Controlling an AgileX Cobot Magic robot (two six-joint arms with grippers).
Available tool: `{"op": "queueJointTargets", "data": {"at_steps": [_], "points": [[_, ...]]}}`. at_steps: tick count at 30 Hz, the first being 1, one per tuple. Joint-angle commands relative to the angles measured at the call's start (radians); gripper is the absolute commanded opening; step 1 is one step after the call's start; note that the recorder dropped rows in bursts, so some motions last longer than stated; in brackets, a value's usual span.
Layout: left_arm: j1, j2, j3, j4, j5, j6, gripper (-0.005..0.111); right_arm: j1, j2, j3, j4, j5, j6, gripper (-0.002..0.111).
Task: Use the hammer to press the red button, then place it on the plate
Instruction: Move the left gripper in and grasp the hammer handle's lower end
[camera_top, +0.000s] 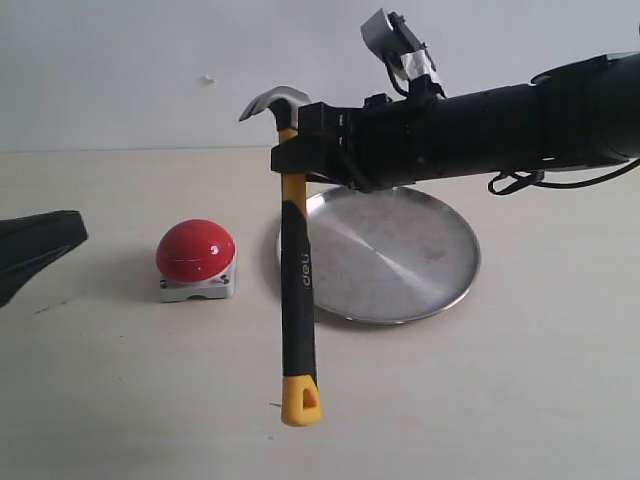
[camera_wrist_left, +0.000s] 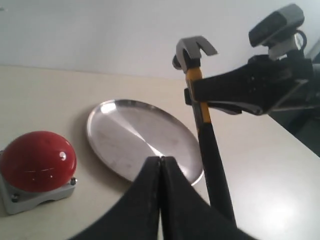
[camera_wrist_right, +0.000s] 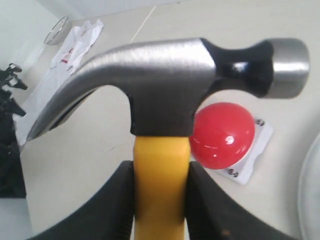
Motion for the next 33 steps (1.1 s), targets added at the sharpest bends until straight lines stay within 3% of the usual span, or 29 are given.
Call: {"op": "queueJointTargets", "data": {"at_steps": [1, 4, 10, 12, 21, 33], "points": [[-0.02, 0.156, -0.073, 0.029, -0.049, -0.001, 0.001, 0.0, -0.019, -0.053, 0.044, -0.057, 0.043, 0.0], [-0.057, 0.256, -0.116, 0.053, -0.051, -0.001, 0.011, 0.0, -0.019, -0.084, 0.044, -0.086, 0.066, 0.0], [-0.169, 0.399, -0.224, 0.101, -0.051, -0.036, 0.047, 0.0, -0.019, -0.117, 0.044, -0.143, 0.095, 0.0], [-0.207, 0.439, -0.262, 0.103, -0.045, -0.036, 0.053, 0.0, -0.019, -0.117, 0.044, -0.172, 0.101, 0.0], [-0.317, 0.555, -0.439, 0.253, 0.057, -0.238, 0.053, 0.0, -0.019, -0.117, 0.044, -0.18, 0.105, 0.0], [-0.421, 0.652, -0.52, 0.261, 0.137, -0.24, 0.053, 0.0, -0.019, -0.117, 0.044, -0.177, 0.105, 0.0]]}}
